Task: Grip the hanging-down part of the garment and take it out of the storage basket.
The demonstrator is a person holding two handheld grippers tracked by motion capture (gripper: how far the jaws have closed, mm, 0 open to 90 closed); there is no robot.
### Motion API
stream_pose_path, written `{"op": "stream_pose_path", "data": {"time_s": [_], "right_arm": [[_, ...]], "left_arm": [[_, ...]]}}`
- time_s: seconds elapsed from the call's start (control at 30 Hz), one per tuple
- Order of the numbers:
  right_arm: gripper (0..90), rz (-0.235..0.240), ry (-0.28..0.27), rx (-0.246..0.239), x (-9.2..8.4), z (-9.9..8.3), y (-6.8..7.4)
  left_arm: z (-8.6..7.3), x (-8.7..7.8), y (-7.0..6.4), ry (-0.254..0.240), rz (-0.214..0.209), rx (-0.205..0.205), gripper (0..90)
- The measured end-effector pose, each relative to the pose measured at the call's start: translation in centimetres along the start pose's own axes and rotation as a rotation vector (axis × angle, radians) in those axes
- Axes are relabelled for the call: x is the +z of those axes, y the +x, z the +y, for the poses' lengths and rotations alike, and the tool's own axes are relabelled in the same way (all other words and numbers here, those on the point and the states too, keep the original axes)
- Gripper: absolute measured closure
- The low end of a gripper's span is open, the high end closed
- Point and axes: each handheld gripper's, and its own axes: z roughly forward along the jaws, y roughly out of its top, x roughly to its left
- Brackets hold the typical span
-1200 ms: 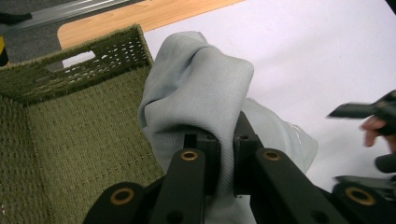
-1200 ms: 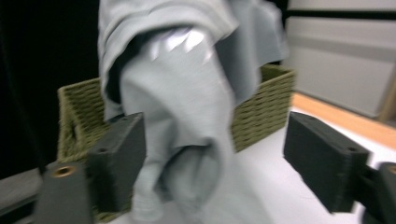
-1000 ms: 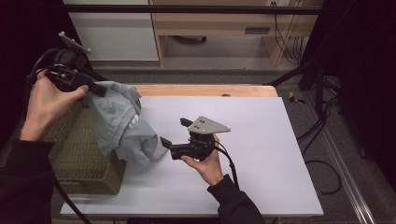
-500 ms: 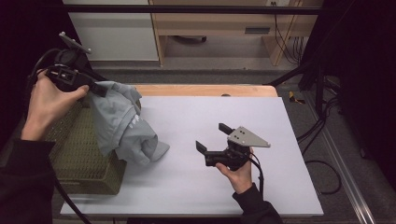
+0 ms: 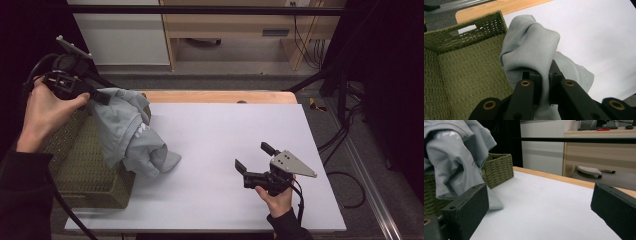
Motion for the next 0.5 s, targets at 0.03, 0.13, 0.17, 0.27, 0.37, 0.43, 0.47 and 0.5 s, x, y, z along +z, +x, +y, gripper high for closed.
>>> {"op": "stream_pose_path", "data": {"time_s": [0.03, 0.13, 0.17, 0.27, 0.37, 0.43, 0.47, 0.5], "right_arm": [[1.9, -0.01, 0.005, -0.003, -0.4, -0.4, -0.2], [1.9, -0.019, 0.002, 0.004, -0.8, -0.7, -0.4], [1.8, -0.023, 0.008, 0.003, -1.0, -0.9, -0.6], [1.6, -0.044, 0.006, 0.02, -1.8, -1.5, -1.1], [1.5, -0.051, 0.003, 0.032, -2.4, -2.0, -1.4], [1.4, -0.055, 0.002, 0.039, -2.5, -2.2, -1.4], [1.2, -0.059, 0.007, 0.041, -2.7, -2.6, -1.5], [1.1, -0.057, 0.007, 0.05, -2.8, -2.7, -1.5]], "left_arm": [[0.0, 0.0, 0.1, -0.001, -0.001, -0.002, 84.7], [0.0, 0.0, 0.1, 0.0, 0.001, -0.004, 84.7], [0.0, 0.0, 0.1, 0.0, 0.002, -0.004, 84.7], [0.0, 0.0, 0.1, 0.0, 0.001, -0.001, 84.7], [0.0, 0.1, 0.1, 0.0, 0.001, -0.001, 84.7], [0.0, 0.1, 0.0, 0.0, 0.001, -0.003, 84.7], [0.0, 0.1, 0.0, 0.0, 0.001, -0.004, 84.7], [0.0, 0.1, 0.0, 0.0, 0.002, -0.005, 84.7]]}}
